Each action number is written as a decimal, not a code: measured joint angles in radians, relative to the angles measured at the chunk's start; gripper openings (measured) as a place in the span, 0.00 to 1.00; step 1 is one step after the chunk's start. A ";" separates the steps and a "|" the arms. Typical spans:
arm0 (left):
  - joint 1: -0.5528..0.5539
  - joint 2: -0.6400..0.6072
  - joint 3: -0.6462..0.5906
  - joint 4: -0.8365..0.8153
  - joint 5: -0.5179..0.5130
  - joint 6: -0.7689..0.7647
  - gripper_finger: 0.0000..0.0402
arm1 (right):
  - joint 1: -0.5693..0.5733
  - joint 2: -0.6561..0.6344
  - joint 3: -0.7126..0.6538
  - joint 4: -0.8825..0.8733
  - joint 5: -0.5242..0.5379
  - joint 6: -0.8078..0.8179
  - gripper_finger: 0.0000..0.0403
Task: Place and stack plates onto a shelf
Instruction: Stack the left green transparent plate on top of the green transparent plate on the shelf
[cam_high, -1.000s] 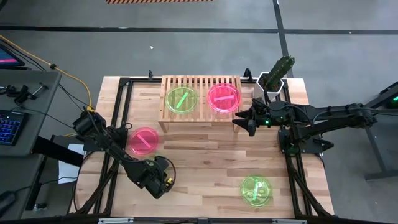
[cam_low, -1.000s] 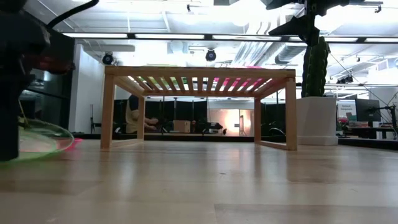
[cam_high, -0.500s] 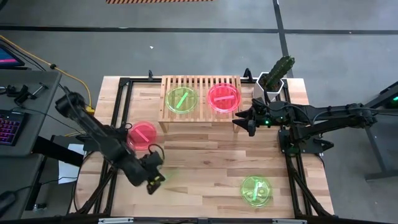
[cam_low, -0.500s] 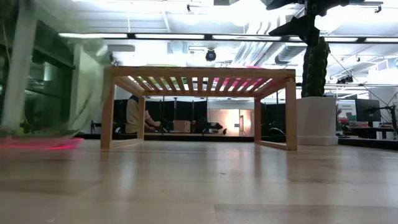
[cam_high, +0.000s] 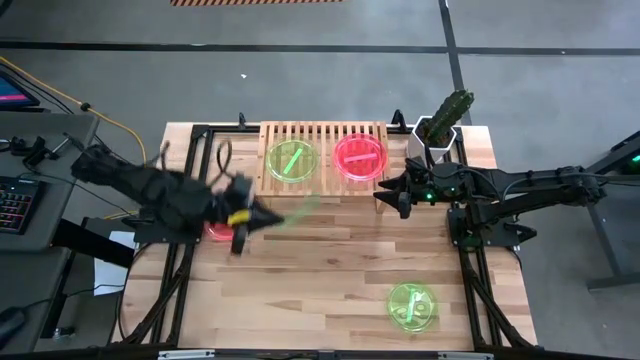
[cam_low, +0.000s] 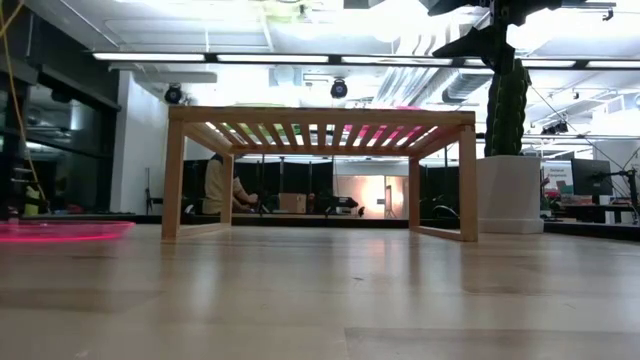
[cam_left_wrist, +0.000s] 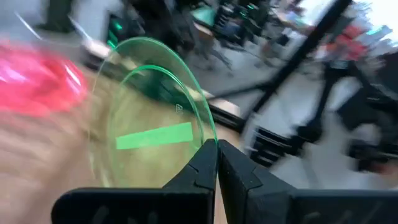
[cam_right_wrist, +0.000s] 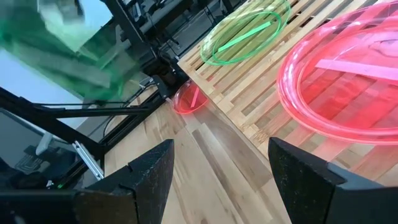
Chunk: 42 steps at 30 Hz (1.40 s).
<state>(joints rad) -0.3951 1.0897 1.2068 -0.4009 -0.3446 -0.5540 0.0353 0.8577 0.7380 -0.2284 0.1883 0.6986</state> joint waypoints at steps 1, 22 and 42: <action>0.038 0.008 0.039 -0.034 0.002 0.054 0.00 | 0.000 0.000 0.000 0.000 0.000 0.000 0.60; 0.357 0.345 0.254 -0.517 -0.147 0.659 0.00 | 0.000 0.000 0.000 -0.068 0.022 0.030 0.60; 0.373 0.452 0.226 -0.587 -0.175 0.558 0.00 | 0.000 0.001 0.000 -0.081 0.048 0.034 0.60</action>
<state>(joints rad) -0.0218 1.5417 1.4330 -0.9882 -0.5194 0.0036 0.0353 0.8585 0.7380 -0.3092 0.2367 0.7330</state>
